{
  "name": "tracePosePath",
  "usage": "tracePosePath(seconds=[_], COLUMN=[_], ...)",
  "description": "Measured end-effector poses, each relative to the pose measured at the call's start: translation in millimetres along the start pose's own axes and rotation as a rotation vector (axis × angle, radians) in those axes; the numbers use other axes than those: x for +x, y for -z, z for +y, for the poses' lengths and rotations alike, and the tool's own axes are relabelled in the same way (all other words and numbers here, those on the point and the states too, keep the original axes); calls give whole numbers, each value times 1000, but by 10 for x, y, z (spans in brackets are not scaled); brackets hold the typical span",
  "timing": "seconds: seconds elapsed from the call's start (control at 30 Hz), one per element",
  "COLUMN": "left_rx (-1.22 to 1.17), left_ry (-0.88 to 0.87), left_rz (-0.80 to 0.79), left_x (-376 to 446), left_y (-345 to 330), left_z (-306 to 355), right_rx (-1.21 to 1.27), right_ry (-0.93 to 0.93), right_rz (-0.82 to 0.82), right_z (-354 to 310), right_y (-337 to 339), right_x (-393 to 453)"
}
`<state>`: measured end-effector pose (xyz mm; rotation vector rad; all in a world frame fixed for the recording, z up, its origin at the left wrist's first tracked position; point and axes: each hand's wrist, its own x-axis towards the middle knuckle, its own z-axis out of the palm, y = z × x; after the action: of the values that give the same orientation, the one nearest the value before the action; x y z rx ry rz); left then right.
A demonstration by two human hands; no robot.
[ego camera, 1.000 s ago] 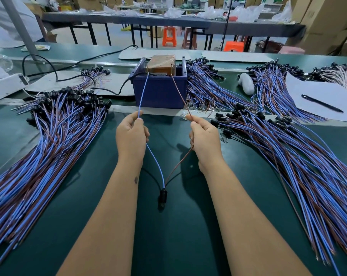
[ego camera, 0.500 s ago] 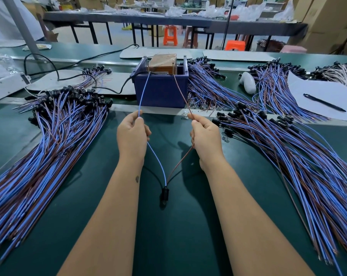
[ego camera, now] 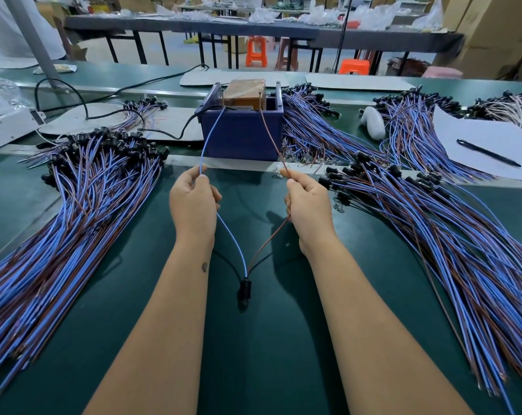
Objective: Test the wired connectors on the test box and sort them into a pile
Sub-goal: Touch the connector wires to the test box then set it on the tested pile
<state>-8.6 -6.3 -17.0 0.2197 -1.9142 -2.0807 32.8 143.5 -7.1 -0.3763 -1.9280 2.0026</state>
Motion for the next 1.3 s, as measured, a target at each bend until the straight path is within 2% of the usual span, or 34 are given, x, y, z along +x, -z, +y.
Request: tracePosePath(seconds=[0.37, 1.0, 1.17, 1.3], left_rx=[-86, -71, 100, 97], left_ry=[-5, -10, -65, -62], left_rz=[31, 25, -162, -357], left_x=[-21, -3, -53, -105], left_y=[8, 18, 2, -53], left_z=[28, -4, -30, -6], right_rx=[-4, -24, -30, -87], right_ry=[14, 34, 85, 177], right_rz=[-7, -24, -104, -202], right_z=[9, 31, 38, 40], right_y=[-2, 8, -23, -71], right_x=[10, 27, -6, -59])
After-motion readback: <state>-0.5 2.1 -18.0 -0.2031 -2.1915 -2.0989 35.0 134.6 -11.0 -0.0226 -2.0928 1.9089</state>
